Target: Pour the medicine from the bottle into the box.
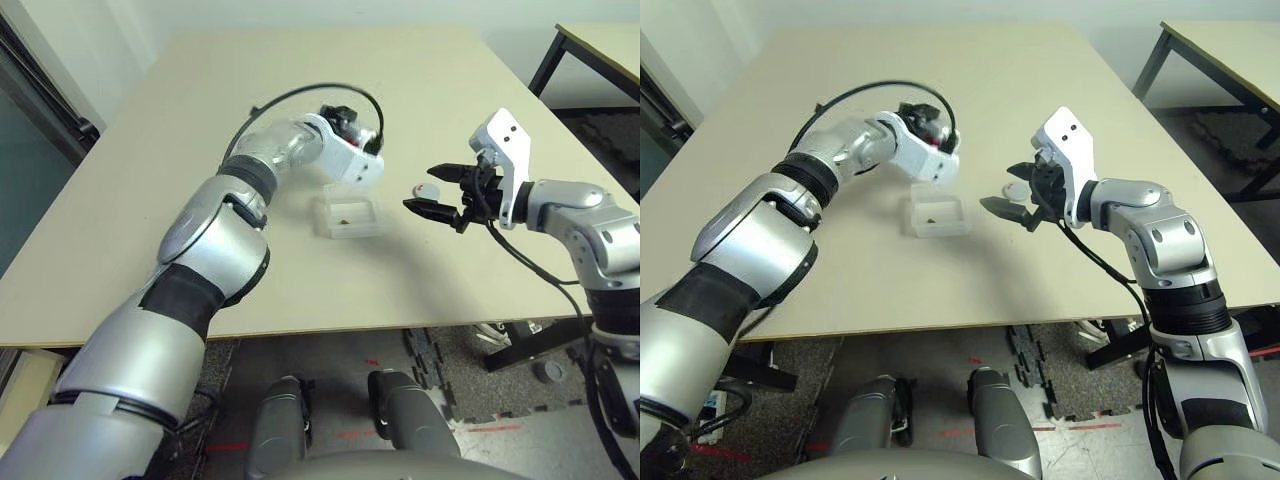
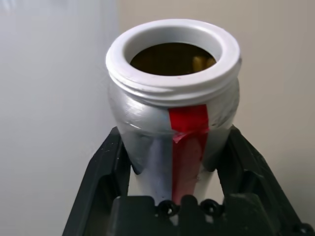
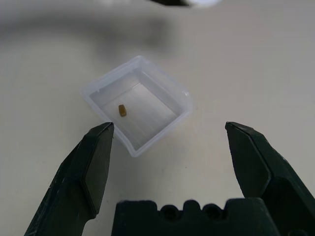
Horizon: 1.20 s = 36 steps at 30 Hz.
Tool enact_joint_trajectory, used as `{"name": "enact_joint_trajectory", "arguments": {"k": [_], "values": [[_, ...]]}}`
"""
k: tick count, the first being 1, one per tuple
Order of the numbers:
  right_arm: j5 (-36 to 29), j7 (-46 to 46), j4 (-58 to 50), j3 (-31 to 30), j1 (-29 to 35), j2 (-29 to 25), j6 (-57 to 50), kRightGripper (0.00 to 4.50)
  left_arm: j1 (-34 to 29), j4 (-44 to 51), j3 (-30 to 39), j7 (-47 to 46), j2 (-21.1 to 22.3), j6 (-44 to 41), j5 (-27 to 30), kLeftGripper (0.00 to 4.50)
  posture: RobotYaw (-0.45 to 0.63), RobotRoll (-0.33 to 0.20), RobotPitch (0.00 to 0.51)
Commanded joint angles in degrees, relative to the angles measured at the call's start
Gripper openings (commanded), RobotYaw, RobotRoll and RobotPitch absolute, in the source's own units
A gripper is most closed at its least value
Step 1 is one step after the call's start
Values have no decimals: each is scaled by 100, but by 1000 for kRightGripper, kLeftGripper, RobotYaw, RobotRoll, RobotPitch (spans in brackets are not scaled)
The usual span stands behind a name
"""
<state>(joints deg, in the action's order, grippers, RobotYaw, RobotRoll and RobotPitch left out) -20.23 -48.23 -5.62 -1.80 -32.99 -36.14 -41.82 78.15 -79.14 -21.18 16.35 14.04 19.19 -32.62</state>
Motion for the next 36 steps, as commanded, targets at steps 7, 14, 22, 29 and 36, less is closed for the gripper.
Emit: {"name": "enact_joint_trajectory", "arguments": {"k": [7, 14, 22, 29, 36], "values": [[29, -104, 186, -157, -159, 47, 80, 4500, -682, 289, 2442, 121, 133, -963, 2371, 2666, -89, 0, 79], [85, -179, 481, -291, -364, 140, 214, 4500, -1161, 499, 3077, 44, 162, -818, 2981, 2666, -48, 0, 77], [191, -199, 679, -403, -454, 245, 352, 4500, -1558, 500, 3519, -41, 28, -902, 3464, 2666, -45, 0, 78], [182, -174, 590, -405, -378, 258, 290, 4500, -1837, 425, 3732, -259, -70, -1236, 3726, 2666, -56, 0, 81], [134, -130, 453, -390, -313, 270, 173, 4500, -2034, 402, 3529, -301, -52, -1476, 3579, 2666, -57, 0, 85]]}}
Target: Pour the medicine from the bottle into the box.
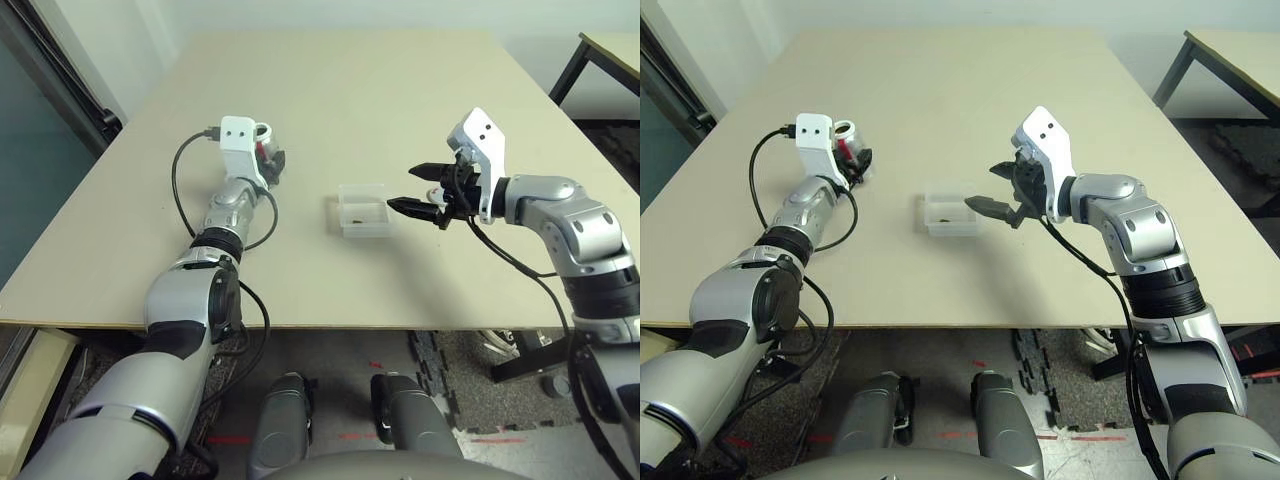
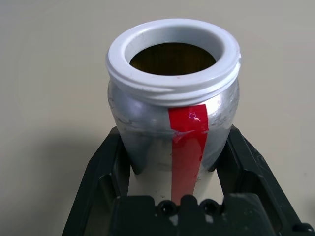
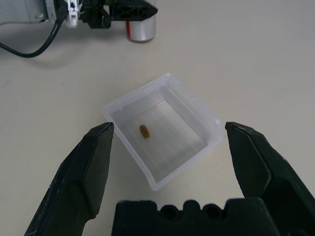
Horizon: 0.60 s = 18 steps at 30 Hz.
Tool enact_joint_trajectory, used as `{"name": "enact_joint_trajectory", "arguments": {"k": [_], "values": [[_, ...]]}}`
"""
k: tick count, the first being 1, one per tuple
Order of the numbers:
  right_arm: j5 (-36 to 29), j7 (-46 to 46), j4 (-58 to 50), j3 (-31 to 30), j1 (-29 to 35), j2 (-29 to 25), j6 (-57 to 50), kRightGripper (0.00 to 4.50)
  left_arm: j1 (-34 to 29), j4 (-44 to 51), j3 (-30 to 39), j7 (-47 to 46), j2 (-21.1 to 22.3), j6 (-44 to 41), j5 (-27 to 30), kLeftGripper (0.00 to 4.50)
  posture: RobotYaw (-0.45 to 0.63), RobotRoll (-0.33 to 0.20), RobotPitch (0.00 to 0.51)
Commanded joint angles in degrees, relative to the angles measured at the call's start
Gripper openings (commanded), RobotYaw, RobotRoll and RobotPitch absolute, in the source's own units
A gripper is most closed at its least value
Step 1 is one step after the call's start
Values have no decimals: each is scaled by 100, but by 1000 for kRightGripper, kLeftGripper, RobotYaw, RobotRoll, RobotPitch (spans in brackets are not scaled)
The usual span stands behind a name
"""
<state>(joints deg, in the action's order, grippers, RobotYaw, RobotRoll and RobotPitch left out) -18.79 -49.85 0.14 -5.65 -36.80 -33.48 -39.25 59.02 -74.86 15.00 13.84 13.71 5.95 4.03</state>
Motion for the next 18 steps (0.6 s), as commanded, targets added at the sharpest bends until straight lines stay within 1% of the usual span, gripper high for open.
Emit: {"name": "enact_joint_trajectory", "arguments": {"k": [1, 10, 18], "values": [[-15, 35, -130, -3, 73, 3, -92, 4500, -145, -28, -133, -42, -17, -174, -119, 2666, -57, 0, 86], [-44, 99, -168, -11, 66, 100, -147, 4500, -292, -9, -518, 67, 35, -134, -405, 2666, -55, 0, 91], [-33, 93, -152, -11, 58, 134, -137, 4500, -374, 10, -551, 80, 44, -111, -407, 2666, -53, 0, 93]]}}
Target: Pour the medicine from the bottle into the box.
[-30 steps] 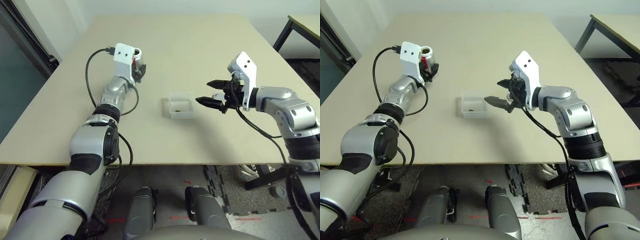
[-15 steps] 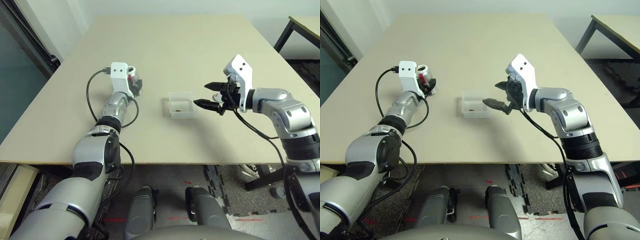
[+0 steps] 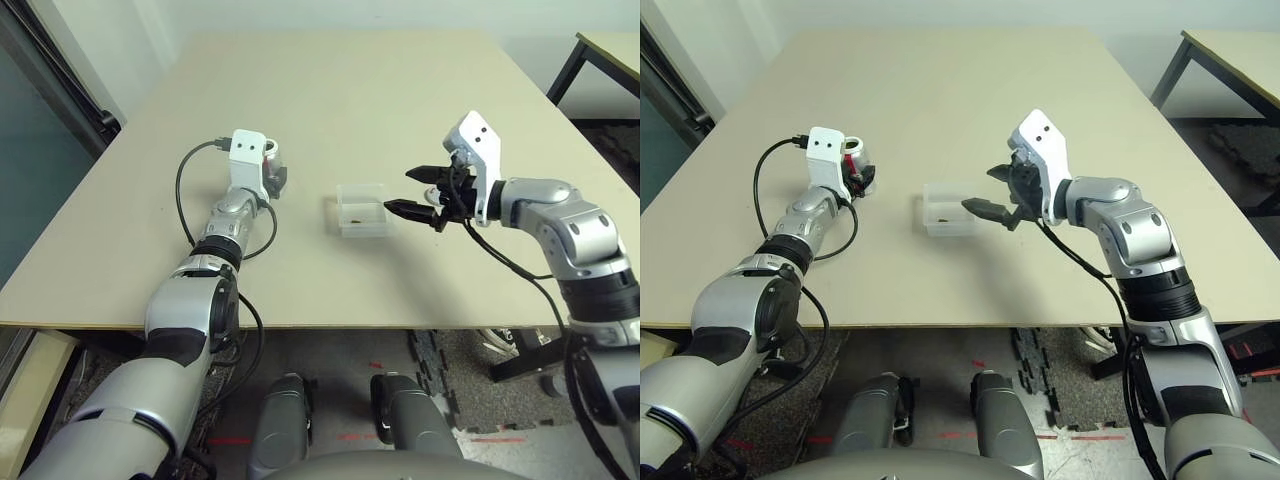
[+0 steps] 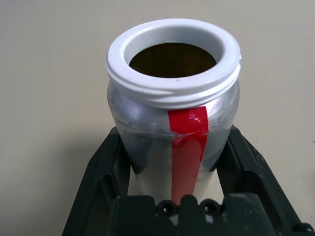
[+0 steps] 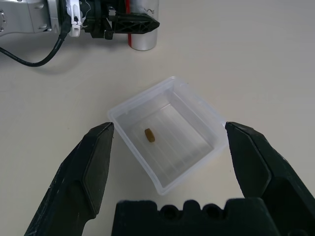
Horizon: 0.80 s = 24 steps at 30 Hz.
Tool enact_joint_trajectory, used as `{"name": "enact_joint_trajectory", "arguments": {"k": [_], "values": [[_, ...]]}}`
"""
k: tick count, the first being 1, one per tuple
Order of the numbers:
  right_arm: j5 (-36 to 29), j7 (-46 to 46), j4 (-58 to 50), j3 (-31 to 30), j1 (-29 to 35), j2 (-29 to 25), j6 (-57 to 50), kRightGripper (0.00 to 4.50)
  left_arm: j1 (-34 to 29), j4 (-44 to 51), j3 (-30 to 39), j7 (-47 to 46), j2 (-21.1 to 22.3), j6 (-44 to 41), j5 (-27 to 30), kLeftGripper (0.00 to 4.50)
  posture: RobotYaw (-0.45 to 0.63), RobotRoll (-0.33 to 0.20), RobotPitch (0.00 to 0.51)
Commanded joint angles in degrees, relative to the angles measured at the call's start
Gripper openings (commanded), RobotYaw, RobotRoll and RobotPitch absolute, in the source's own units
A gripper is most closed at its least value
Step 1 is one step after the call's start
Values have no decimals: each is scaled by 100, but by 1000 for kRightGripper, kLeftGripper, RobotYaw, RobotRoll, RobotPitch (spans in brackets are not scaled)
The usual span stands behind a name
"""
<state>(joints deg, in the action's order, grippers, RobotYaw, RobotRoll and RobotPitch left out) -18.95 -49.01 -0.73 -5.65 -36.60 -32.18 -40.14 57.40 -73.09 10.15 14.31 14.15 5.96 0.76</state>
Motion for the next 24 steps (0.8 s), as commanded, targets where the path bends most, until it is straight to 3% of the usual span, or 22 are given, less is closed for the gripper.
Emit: {"name": "enact_joint_trajectory", "arguments": {"k": [1, 3, 4, 7, 24], "values": [[-17, 5, -64, -10, 40, 2, -45, 4500, -219, -164, -66, 34, 1, -107, -80, 2666, -53, 0, 93], [-17, 2, -62, -11, 41, 0, -44, 4500, -230, -158, -58, 40, 0, -97, -72, 2666, -52, 0, 91], [-18, 0, -60, -11, 37, 0, -47, 4500, -234, -154, -58, 38, 1, -79, -72, 3413, -52, 0, 92], [-21, -5, -55, -8, 30, -2, -47, 4500, -234, -137, -40, 54, 4, -46, -54, 4464, -51, 0, 90], [-51, 4, -119, 16, 60, -4, -93, 4500, -227, -84, -21, 299, -51, 246, -10, 4464, -53, 0, 93]]}}
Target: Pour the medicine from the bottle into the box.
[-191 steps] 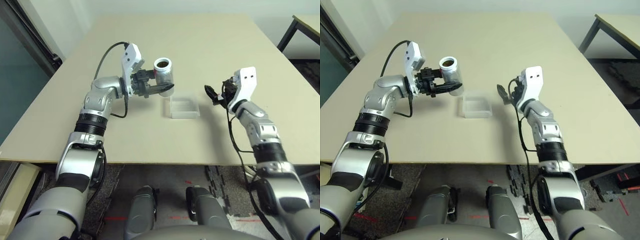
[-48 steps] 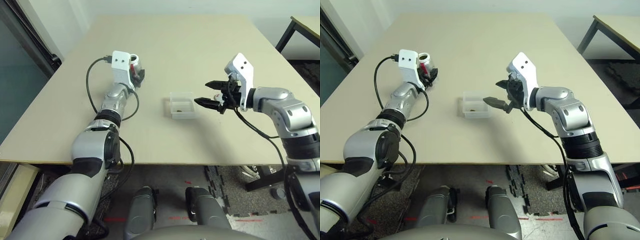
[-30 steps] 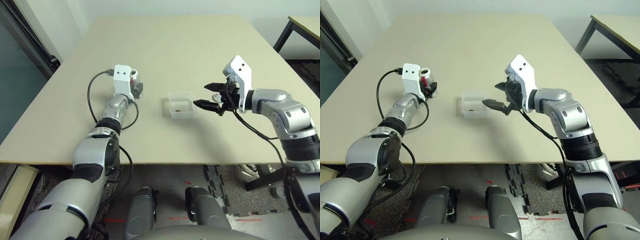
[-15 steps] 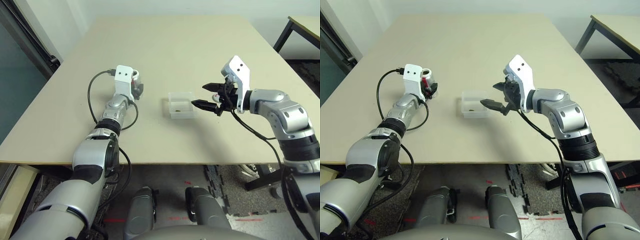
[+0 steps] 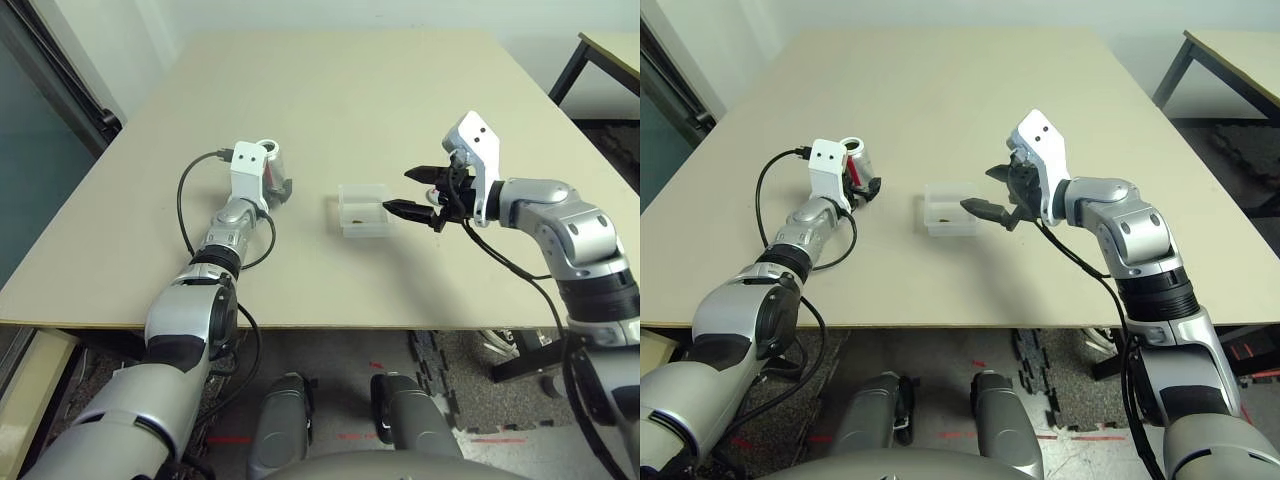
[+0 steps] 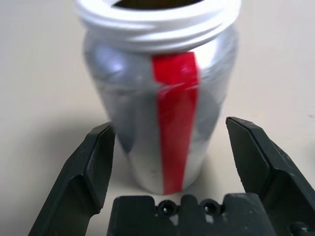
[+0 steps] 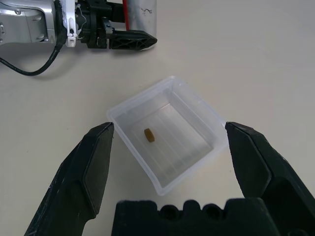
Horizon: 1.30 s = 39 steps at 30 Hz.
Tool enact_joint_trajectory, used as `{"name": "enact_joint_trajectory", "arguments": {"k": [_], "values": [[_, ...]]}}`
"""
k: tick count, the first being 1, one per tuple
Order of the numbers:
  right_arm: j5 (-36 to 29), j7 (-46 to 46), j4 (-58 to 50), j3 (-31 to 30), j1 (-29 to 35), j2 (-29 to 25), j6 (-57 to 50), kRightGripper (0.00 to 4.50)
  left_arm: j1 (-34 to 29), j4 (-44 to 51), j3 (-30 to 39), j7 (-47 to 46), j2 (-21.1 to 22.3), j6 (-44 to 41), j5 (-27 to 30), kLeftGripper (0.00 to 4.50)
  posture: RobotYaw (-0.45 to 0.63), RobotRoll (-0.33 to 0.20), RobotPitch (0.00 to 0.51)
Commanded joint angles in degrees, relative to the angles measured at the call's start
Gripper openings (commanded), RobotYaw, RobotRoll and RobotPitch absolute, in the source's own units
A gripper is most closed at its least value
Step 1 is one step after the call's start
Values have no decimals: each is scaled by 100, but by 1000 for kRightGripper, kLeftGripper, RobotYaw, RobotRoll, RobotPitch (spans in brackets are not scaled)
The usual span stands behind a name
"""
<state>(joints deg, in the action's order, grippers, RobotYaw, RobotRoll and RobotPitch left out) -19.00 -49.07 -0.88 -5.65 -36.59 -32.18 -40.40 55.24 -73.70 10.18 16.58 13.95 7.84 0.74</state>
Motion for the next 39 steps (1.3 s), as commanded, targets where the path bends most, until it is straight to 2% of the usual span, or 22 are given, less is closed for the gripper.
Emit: {"name": "enact_joint_trajectory", "arguments": {"k": [1, 19, 28, 31, 36, 39], "values": [[-48, 12, -110, 18, 60, -4, -74, 4500, -23, -17, -26, 89, -38, 71, -8, 4464, -53, 0, 95], [-88, 2, -151, 24, 66, -27, -147, 4500, -395, 223, -16, 38, 1, 378, 37, 4464, -27, 0, 105], [-126, 95, -214, 61, 155, 48, -194, 4500, -895, 800, -43, 239, -116, 514, 189, 4464, -14, 0, 107], [-127, 112, -208, 71, 168, 57, -191, 4500, -1089, 1119, -82, 314, -153, 513, 213, 4464, -11, 0, 108], [-121, 126, -177, 94, 201, 66, -161, 4500, -1873, 2411, -125, 425, -282, 166, 368, 4464, -5, 0, 110], [-126, 145, -191, 111, 236, 76, -166, 4500, -2591, 3529, -172, 389, -331, -215, 467, 4464, -3, 0, 111]]}}
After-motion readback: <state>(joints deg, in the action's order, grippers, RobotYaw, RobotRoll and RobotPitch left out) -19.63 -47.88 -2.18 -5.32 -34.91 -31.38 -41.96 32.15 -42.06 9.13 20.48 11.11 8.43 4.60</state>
